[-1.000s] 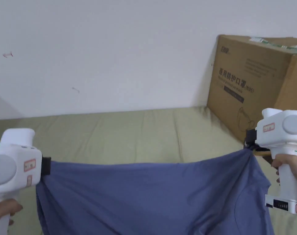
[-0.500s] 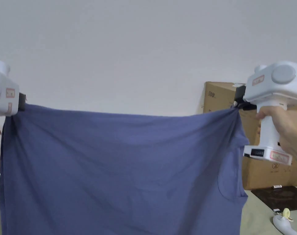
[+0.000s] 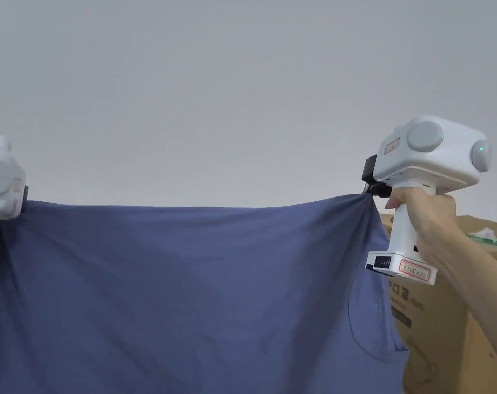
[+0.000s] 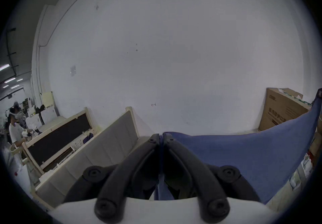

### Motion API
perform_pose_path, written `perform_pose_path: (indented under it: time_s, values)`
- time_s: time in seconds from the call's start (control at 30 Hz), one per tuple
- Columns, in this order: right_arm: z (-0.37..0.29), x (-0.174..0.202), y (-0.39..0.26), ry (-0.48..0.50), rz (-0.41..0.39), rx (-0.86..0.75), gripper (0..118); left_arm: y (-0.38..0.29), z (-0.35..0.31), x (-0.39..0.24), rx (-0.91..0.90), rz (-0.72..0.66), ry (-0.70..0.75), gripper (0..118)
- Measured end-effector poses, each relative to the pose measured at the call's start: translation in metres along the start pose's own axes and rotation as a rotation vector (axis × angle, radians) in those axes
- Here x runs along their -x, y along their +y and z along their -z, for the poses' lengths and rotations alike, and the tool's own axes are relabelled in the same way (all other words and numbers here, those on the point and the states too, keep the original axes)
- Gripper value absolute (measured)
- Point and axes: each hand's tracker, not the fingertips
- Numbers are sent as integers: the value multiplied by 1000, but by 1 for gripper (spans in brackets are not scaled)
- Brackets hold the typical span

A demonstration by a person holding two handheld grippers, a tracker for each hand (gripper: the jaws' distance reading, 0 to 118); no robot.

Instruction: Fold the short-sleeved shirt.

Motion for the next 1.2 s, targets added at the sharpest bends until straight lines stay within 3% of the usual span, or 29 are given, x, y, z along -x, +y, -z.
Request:
perform_pose_path:
  time_s: [0.07,0.13,0.2,0.27,0.33,0.37,0.5,0.7,0.93,1.07,1.2]
  values:
    - [17,11,9,-5,-38,-8,2,8,22,1,-10,23,12,2]
    - [27,15,20,8,-9,-34,2,20,39,4,-14,9,7,2]
    - [30,12,29,60,118,-75,2,31,49,6,-32,-22,-1,2]
    - [33,15,36,59,73,-78,2,40,49,4,-72,15,10,2]
    - [36,23,37,2,-48,-107,2,44,51,2,-111,52,3,2]
    - [39,24,33,-3,-72,-127,2,42,54,0,-121,30,10,2]
    - [68,21,10,7,-76,-61,2,19,83,-15,-89,32,19,2]
    - [153,-3,-87,-54,-116,143,2,-88,160,-47,91,99,23,2]
    - [263,-51,-277,-151,-200,489,2,-282,246,-83,394,103,2,2]
    - [281,-84,-378,-173,-162,660,2,-380,258,-94,568,145,-15,2]
    - [275,-111,-428,-201,-153,798,2,-437,242,-82,683,182,-43,2]
